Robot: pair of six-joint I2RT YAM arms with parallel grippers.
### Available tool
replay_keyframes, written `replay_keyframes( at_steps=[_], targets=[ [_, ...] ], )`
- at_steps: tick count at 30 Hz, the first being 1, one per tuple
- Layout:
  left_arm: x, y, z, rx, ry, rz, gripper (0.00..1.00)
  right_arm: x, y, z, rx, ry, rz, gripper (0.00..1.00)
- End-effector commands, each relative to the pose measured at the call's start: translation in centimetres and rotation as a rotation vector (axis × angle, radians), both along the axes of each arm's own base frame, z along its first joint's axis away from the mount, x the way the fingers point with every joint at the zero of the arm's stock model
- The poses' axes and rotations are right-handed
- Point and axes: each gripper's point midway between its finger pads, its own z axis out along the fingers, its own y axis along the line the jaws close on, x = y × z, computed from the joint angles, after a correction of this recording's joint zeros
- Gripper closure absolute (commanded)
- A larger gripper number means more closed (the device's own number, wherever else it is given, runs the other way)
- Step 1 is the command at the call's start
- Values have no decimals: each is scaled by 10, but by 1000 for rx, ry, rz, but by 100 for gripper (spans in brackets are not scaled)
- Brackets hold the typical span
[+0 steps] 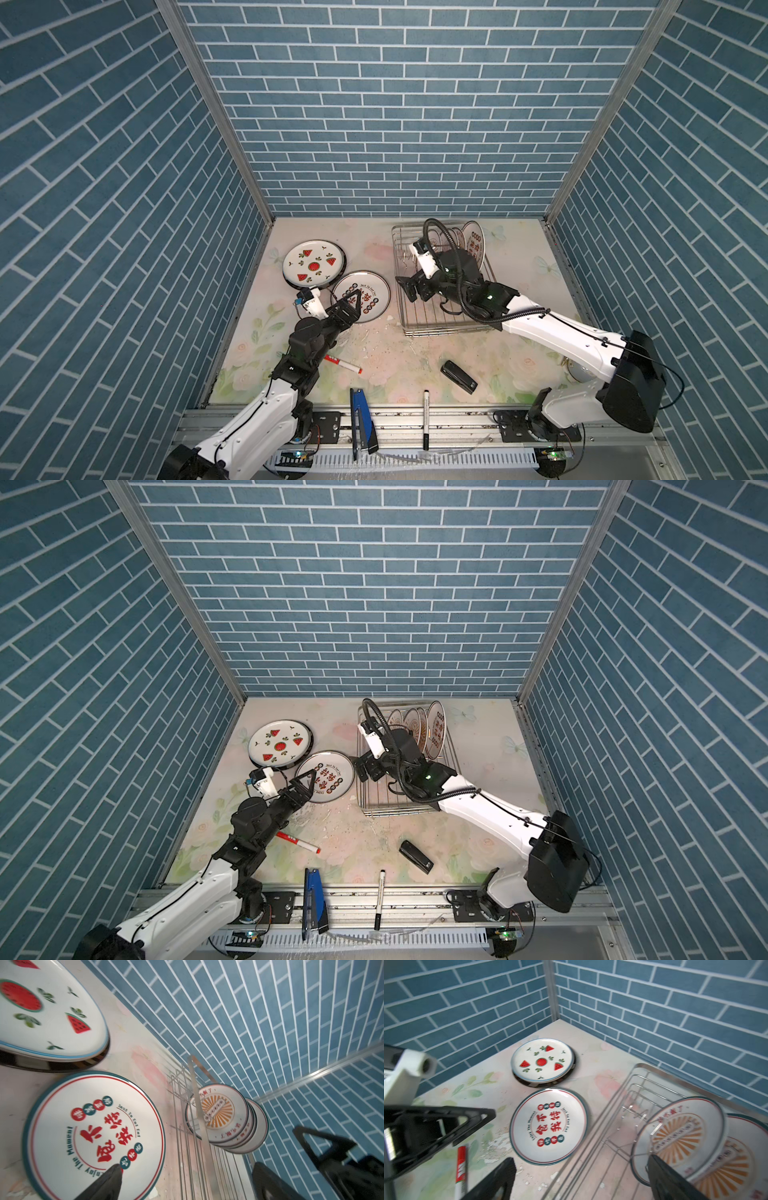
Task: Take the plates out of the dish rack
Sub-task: 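Draw the left gripper back toward the rack while right reaches the rack plates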
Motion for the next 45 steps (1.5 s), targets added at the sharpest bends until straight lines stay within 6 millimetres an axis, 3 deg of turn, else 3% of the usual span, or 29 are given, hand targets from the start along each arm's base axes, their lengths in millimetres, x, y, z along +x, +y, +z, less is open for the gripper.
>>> replay_keyframes(
  at_steps=[1, 10, 13, 15, 18, 23, 25, 28, 34, 40, 45],
  targets=[
    [-7, -41, 45, 47, -194, -164, 0, 23, -53, 7, -13, -44, -212, 1],
    [-8, -118, 69, 32, -344, -361, 0, 85, -146, 24, 42, -23, -539, 7],
    [-3, -131, 70, 26, -343, -388, 0, 106, -175, 19, 17, -17, -666, 14],
    [9, -128, 61, 31, -276, -335, 0, 117, -184, 14, 13, -5, -705, 25],
    [25, -131, 44, 84, -166, -291, 0, 134, -188, 1, -11, 34, -724, 33],
    [30, -150, 43, 48, -173, -345, 0, 153, -186, -23, -46, 106, -719, 44],
    [35, -156, 34, 69, -133, -347, 0, 159, -184, -30, -59, 121, -708, 52],
    [40, -155, 25, 96, -92, -306, 0, 165, -191, -36, -107, 124, -751, 58],
    [39, -149, 26, 105, -103, -260, 0, 172, -193, -47, -133, 119, -774, 71],
    [40, -158, 21, 99, -86, -286, 0, 171, -211, -59, -214, 126, -869, 82],
    [41, -161, 19, 93, -79, -292, 0, 170, -213, -64, -231, 129, -877, 89]
  ],
)
